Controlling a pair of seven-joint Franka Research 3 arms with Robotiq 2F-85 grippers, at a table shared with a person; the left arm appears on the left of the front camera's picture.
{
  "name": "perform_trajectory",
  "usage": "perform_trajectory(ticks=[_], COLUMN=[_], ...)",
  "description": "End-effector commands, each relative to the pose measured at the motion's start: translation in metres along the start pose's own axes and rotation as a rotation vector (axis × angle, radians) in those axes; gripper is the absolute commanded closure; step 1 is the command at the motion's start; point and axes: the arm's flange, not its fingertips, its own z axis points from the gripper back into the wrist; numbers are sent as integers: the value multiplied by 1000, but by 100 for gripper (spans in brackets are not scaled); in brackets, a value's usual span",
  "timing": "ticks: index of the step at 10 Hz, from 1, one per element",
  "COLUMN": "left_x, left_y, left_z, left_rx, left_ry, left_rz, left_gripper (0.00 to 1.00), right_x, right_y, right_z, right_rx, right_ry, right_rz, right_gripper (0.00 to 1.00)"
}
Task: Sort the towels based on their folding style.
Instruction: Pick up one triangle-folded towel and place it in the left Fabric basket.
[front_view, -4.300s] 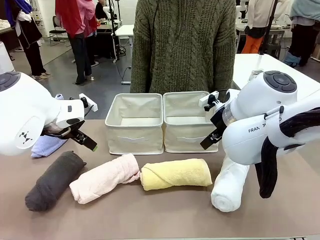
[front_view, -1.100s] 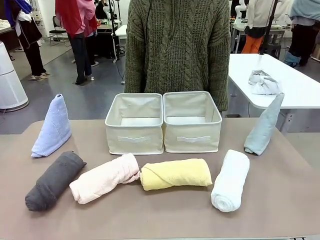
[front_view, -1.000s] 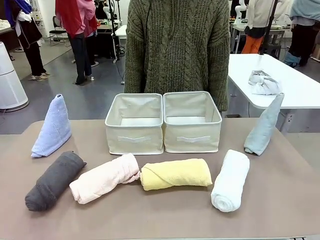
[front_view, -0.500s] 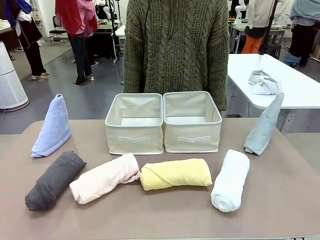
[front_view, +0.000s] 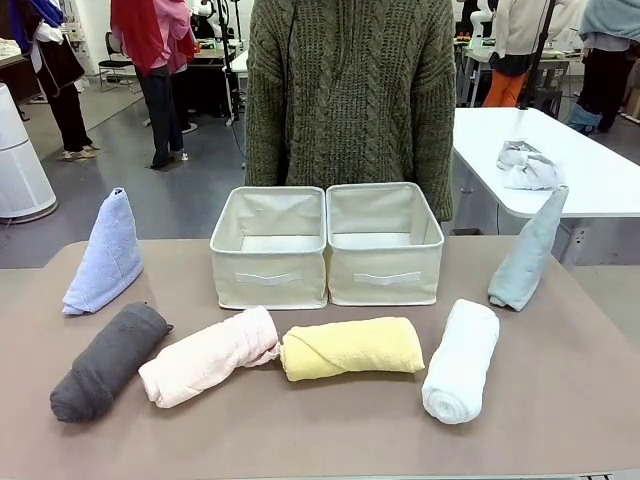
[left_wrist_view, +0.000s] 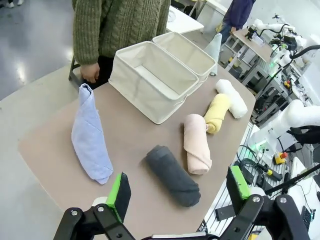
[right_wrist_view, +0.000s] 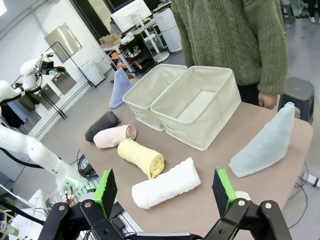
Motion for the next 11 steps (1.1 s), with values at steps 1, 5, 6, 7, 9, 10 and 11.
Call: perform_trajectory(ticks=[1, 5, 6, 7, 9, 10, 11], left_x=[1, 1, 1, 1, 1, 1, 1], left_y=[0, 0, 0, 0, 0, 0, 0], left_z=[2, 2, 2, 2, 2, 2, 2], left_rx=[-1, -1, -1, -1, -1, -1, -1], left_ry=[-5, -5, -5, -5, -5, -5, -5], left_rz=[-5, -5, -5, -5, -5, -5, -5], left_gripper=[0, 0, 0, 0, 0, 0, 0], right_x=[2, 2, 2, 2, 2, 2, 2], right_y=[0, 0, 0, 0, 0, 0, 0], right_z=[0, 0, 0, 0, 0, 0, 0], right_rx=[12, 12, 12, 12, 12, 12, 12], right_ry=[-13, -13, -13, -13, -13, -13, -13], right_rz=[19, 19, 19, 19, 19, 19, 19], right_gripper=[0, 0, 0, 0, 0, 0, 0])
